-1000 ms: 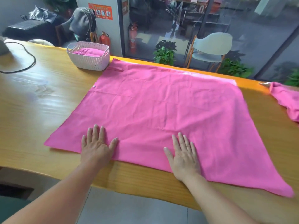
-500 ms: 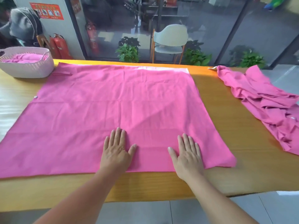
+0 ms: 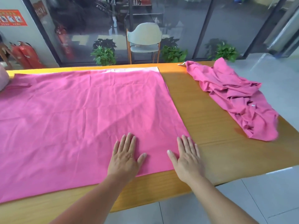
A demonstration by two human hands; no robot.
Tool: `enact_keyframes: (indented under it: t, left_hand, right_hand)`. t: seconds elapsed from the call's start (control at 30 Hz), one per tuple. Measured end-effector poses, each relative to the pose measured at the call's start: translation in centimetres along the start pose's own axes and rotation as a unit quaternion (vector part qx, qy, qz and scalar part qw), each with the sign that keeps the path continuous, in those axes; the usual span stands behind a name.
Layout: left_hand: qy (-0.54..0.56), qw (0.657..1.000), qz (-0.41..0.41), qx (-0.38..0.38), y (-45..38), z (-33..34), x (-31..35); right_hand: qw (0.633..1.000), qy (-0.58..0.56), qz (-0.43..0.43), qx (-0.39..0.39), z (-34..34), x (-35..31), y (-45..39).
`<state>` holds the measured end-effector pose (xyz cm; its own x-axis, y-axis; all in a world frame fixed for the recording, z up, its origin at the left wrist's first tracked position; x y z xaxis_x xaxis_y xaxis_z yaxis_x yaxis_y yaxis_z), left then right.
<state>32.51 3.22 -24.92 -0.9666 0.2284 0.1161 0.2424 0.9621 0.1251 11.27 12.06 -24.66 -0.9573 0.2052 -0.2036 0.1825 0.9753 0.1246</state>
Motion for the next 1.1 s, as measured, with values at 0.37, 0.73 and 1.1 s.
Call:
enact_keyframes:
  t: [0.37, 0.73, 1.1]
  left_hand:
    - [0.065, 0.993, 0.088, -0.036, 1.5, -0.9, 7.7]
    - [-0.028, 0.984, 0.163, -0.064, 2.5, 0.5, 9.7]
    - [-0.049, 0.970, 0.231, -0.060, 3.9, 0.4, 9.4]
  right_hand:
    - [0.959, -0.219, 0.170, 0.063, -4.9, 7.3, 2.3]
    - [0.931, -0.304, 0.142, -0.142, -3.7, 7.5, 2.1]
    - [0.978, -0.167, 0.074, -0.098, -4.5, 9.7, 2.1]
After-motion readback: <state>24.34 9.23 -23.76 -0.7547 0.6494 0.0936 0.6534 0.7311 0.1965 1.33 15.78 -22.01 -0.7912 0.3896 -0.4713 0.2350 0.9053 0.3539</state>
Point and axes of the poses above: each hand's wrist, its own y-axis away from the middle knuckle, its own z-axis out of the palm, x = y × z, the point moved 8 cm from there along -y, towards the middle knuckle, and after that the axes turned 13 degrees about -z, right-handed, at the moved point
